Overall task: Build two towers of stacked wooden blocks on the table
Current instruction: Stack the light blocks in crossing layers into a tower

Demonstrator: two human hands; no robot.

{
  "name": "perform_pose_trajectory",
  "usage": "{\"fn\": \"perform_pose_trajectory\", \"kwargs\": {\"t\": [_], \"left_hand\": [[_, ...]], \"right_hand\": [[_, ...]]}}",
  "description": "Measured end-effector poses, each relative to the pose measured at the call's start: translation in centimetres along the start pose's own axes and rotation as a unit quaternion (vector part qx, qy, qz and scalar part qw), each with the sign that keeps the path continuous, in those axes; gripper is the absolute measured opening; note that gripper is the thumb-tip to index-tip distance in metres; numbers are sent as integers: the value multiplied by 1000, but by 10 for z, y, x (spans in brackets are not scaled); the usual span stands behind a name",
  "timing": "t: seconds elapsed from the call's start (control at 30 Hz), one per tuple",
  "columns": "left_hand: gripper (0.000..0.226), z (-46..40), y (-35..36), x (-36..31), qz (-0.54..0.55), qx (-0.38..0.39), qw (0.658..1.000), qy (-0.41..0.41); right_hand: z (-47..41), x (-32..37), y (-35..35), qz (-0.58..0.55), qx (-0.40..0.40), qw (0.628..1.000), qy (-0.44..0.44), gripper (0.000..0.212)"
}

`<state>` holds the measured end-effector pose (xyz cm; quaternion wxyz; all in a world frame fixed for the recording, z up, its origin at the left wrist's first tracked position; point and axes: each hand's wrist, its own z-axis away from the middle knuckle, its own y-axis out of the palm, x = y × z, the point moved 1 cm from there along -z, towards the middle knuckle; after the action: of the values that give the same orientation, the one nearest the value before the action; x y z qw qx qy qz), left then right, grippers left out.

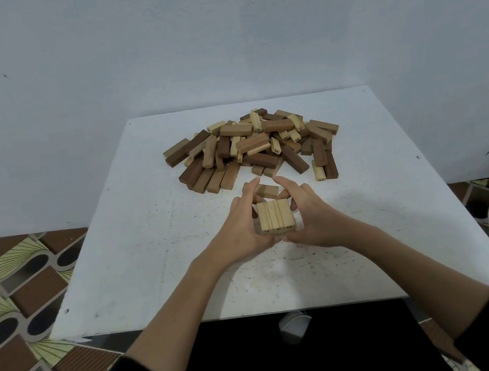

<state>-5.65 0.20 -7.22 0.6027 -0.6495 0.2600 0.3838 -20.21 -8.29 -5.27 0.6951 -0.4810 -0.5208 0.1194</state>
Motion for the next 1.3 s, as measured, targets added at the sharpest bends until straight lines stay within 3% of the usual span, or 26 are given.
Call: {"fn": "perform_pose_trajectory", "kwargs": {"t": [1.3], "left_hand": [[111,2,-9,-11,-5,-1,1000,21]], "right_hand": [[-2,-1,-6,6,-9,999,-38,103]]}}
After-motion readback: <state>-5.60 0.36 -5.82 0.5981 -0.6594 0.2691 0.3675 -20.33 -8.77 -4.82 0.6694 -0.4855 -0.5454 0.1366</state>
